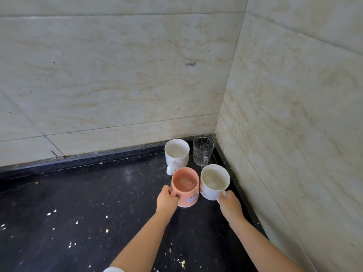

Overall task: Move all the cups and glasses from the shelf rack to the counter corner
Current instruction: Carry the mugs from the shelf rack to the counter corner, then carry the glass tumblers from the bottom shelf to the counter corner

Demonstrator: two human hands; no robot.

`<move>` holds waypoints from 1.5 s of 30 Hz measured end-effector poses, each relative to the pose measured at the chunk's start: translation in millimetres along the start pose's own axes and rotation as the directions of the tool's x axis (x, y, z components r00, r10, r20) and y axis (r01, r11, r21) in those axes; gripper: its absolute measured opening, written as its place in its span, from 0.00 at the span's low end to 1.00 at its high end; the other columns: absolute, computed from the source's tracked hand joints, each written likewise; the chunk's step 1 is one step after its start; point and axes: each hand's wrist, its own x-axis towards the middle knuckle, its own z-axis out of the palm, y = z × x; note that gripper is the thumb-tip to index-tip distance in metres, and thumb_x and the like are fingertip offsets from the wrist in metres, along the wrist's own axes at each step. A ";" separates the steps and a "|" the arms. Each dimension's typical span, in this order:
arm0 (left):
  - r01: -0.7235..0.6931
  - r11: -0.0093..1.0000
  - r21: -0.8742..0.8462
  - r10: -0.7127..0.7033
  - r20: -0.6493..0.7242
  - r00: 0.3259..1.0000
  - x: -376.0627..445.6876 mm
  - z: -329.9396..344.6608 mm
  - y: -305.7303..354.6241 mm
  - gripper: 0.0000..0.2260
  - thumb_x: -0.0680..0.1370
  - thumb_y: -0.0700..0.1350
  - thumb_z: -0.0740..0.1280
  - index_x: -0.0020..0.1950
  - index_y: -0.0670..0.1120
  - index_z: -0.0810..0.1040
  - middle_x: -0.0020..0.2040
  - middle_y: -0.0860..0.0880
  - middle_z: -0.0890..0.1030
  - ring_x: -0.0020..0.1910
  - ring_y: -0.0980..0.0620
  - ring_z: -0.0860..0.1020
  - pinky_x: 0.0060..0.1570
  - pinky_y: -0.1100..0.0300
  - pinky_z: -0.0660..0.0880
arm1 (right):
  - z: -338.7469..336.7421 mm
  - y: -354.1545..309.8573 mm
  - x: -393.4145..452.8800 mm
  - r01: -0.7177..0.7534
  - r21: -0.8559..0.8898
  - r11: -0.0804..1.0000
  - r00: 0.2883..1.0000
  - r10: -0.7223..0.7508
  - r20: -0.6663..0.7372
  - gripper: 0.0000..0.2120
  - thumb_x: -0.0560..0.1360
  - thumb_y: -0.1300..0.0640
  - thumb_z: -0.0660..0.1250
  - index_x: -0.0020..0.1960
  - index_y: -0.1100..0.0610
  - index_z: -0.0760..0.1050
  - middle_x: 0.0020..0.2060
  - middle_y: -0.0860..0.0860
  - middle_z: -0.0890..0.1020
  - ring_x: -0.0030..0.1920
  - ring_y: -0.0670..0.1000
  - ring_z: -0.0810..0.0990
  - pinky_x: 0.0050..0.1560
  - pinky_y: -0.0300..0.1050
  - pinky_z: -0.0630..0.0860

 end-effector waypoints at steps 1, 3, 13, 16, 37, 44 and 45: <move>-0.030 0.998 0.062 0.028 0.023 0.999 -2.0 -2.9 -0.5 0.12 0.77 0.37 0.60 0.35 0.47 0.62 0.35 0.51 0.69 0.32 0.56 0.66 0.29 0.66 0.63 | -1.9 -2.9 -3.3 0.021 -0.097 0.995 0.996 -0.029 -0.082 0.12 0.77 0.59 0.58 0.53 0.67 0.73 0.49 0.61 0.77 0.50 0.60 0.75 0.44 0.46 0.66; -0.083 0.982 0.167 0.079 0.035 0.996 -10.1 -12.2 -3.6 0.05 0.77 0.41 0.61 0.43 0.46 0.67 0.39 0.51 0.72 0.36 0.55 0.70 0.32 0.66 0.67 | -1.4 -9.8 -18.7 0.077 -0.304 0.950 0.964 -0.149 -0.221 0.15 0.74 0.59 0.63 0.57 0.67 0.72 0.56 0.61 0.77 0.58 0.62 0.74 0.49 0.50 0.71; 0.125 0.779 0.614 0.033 -0.239 0.971 -74.9 -133.1 -69.7 0.17 0.76 0.42 0.58 0.65 0.45 0.69 0.65 0.46 0.72 0.65 0.46 0.69 0.59 0.53 0.69 | 95.6 -61.2 -109.0 0.759 -0.519 0.393 0.614 -0.698 0.369 0.18 0.76 0.54 0.56 0.65 0.54 0.71 0.68 0.48 0.71 0.70 0.52 0.64 0.70 0.48 0.61; 0.249 0.752 0.610 0.023 -0.402 0.915 -115.6 -193.1 -101.5 0.16 0.76 0.42 0.58 0.63 0.45 0.71 0.64 0.47 0.73 0.64 0.45 0.69 0.59 0.52 0.69 | 143.3 -78.6 -160.9 0.888 -0.407 0.213 0.423 -0.727 0.542 0.18 0.76 0.55 0.55 0.65 0.54 0.71 0.67 0.47 0.72 0.66 0.51 0.68 0.67 0.45 0.61; 0.890 0.454 -0.039 -0.238 -0.968 0.079 -711.2 -457.4 -434.1 0.15 0.75 0.44 0.58 0.61 0.44 0.73 0.62 0.44 0.75 0.63 0.43 0.70 0.60 0.50 0.69 | 312.6 18.1 -838.1 0.729 0.404 -0.553 -0.660 -0.410 0.630 0.16 0.74 0.58 0.57 0.59 0.60 0.73 0.59 0.56 0.77 0.61 0.58 0.71 0.59 0.51 0.67; 0.897 0.329 -0.297 -0.316 -0.929 -0.192 -852.3 -492.3 -489.3 0.15 0.76 0.45 0.59 0.60 0.43 0.74 0.62 0.43 0.74 0.63 0.42 0.70 0.59 0.49 0.68 | 323.4 66.6 -1024.0 0.494 0.606 -0.624 -0.861 -0.254 0.441 0.17 0.75 0.56 0.56 0.62 0.58 0.72 0.62 0.55 0.76 0.63 0.58 0.70 0.61 0.52 0.67; 0.889 0.313 -0.333 -0.319 -0.919 -0.232 -872.7 -501.0 -495.9 0.15 0.76 0.46 0.59 0.60 0.44 0.74 0.62 0.43 0.74 0.63 0.42 0.70 0.59 0.49 0.68 | 324.4 71.3 -1051.7 0.456 0.627 -0.631 -0.884 -0.241 0.401 0.17 0.75 0.55 0.57 0.62 0.58 0.72 0.62 0.55 0.76 0.63 0.59 0.71 0.61 0.52 0.67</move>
